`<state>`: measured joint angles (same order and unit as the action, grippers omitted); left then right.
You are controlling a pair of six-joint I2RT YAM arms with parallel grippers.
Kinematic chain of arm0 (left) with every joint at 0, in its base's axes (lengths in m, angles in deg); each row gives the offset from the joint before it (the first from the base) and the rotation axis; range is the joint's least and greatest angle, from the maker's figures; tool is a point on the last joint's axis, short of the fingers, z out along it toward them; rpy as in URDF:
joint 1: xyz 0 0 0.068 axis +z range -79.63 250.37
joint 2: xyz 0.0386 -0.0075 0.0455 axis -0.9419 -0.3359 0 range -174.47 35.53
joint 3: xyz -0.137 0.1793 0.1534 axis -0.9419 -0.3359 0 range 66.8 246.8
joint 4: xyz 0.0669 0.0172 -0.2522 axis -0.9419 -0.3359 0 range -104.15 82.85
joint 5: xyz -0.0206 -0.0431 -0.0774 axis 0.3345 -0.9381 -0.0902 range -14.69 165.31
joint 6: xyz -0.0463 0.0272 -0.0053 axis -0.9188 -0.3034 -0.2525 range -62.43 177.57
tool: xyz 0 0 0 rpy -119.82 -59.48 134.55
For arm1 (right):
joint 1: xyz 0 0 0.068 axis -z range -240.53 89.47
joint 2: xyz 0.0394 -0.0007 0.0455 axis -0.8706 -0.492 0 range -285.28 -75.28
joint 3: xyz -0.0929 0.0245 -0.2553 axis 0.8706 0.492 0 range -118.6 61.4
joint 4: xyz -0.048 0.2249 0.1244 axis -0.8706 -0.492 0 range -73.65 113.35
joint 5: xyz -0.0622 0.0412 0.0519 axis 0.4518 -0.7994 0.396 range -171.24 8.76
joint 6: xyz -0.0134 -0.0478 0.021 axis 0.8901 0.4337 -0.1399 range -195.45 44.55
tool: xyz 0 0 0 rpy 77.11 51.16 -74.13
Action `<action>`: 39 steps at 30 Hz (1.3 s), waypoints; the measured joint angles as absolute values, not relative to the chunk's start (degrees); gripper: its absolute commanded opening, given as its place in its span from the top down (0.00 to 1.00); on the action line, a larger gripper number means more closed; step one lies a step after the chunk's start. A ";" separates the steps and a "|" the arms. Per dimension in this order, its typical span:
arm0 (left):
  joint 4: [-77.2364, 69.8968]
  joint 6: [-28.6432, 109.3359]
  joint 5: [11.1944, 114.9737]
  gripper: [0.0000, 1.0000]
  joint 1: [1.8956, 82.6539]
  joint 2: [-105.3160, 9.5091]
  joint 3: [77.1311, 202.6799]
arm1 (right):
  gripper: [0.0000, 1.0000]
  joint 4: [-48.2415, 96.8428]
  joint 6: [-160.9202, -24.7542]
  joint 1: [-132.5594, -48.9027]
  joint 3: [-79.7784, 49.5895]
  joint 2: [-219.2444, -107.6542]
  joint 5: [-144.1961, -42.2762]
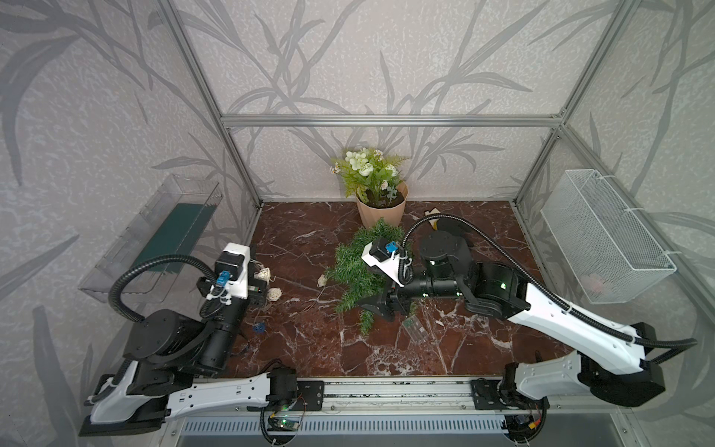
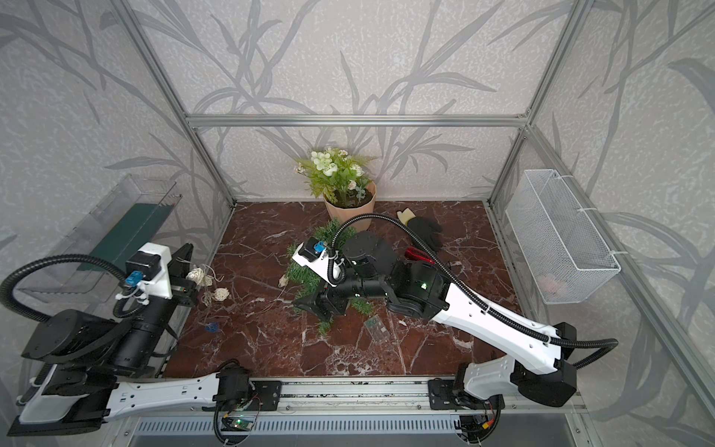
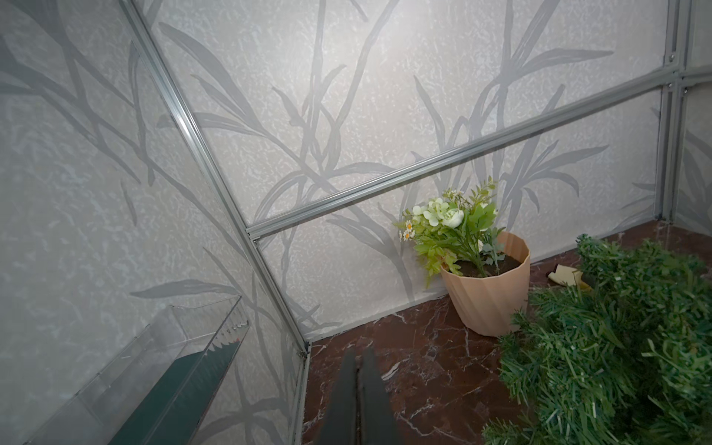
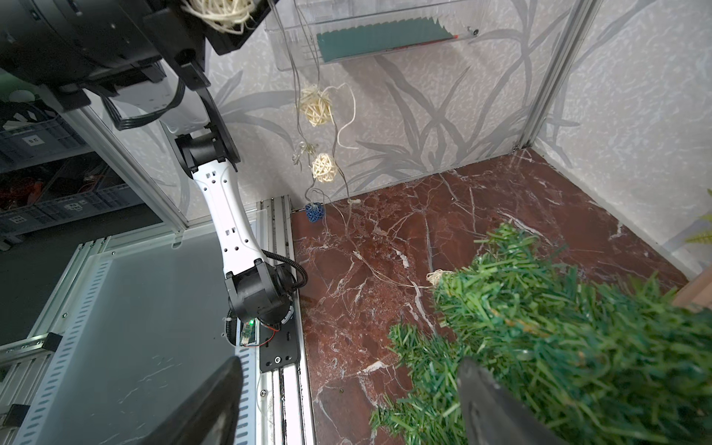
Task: Remove string lights from the small christmas tree
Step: Remove the light string from the Christmas tree.
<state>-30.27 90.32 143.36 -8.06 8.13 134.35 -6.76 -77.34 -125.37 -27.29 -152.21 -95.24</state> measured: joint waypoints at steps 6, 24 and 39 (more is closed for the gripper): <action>-38.33 85.71 140.02 1.00 -8.08 9.00 136.95 | 0.15 -6.15 -77.37 -125.37 -25.78 -152.08 -95.11; -56.25 72.13 140.55 1.00 -8.04 3.56 146.87 | 0.14 -5.47 -77.32 -125.37 -20.01 -146.20 -91.48; -41.89 91.15 145.70 1.00 -6.86 5.92 139.68 | 0.14 -4.38 -77.30 -125.37 -18.06 -145.33 -90.95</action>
<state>-41.89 91.15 145.70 -6.86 5.92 139.68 -4.38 -77.30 -125.37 -18.06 -145.33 -90.95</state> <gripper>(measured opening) 0.048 0.856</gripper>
